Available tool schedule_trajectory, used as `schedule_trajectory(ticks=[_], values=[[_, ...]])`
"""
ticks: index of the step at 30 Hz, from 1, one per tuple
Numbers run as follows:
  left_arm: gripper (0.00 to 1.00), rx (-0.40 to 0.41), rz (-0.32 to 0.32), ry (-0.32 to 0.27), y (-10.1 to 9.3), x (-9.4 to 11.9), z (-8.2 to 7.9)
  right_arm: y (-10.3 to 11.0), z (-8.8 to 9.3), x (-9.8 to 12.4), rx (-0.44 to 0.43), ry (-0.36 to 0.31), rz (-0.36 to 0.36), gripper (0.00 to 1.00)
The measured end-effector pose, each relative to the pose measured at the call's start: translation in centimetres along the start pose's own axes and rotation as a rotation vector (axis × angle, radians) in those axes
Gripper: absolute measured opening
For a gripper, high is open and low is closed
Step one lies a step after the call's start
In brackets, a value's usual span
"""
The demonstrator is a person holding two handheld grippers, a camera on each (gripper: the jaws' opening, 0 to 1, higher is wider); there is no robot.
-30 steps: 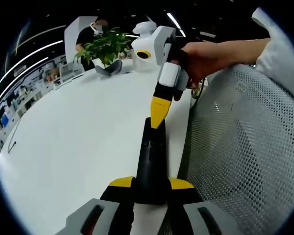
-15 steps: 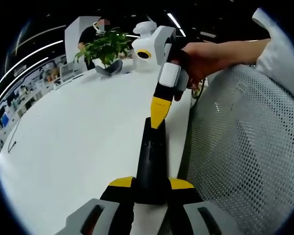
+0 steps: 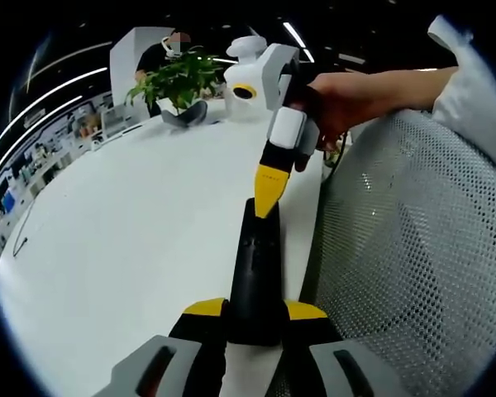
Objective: Press the specified remote control buttons in sequence, fully releasing each button before pressing the next.
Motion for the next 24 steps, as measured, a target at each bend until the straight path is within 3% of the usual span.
schedule_trajectory(ticks=[7,15,24], values=[[0.25,-0.002,-0.001,0.002,-0.02,0.03,-0.02,0.00,0.00,0.02,-0.015,0.005,-0.009,0.00],[0.25,-0.003,-0.001,0.002,-0.02,0.03,-0.04,0.34,0.10,0.06,0.052,0.005,0.023,0.00],[0.25,-0.002,-0.004,0.004,-0.07,0.05,-0.05,0.02,0.08,0.26,0.043,0.005,0.033,0.00]])
Point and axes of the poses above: the point that each gripper's makers call its tool centre point, and the gripper's own axes: x roughly backward along the fingers, y roughly to its left, z roughly out of its underside, the point moved 4 cm from there along x, roughly backward along the fingers, and after that the axes turned 7 degrees about y, right-handed, at the moved point
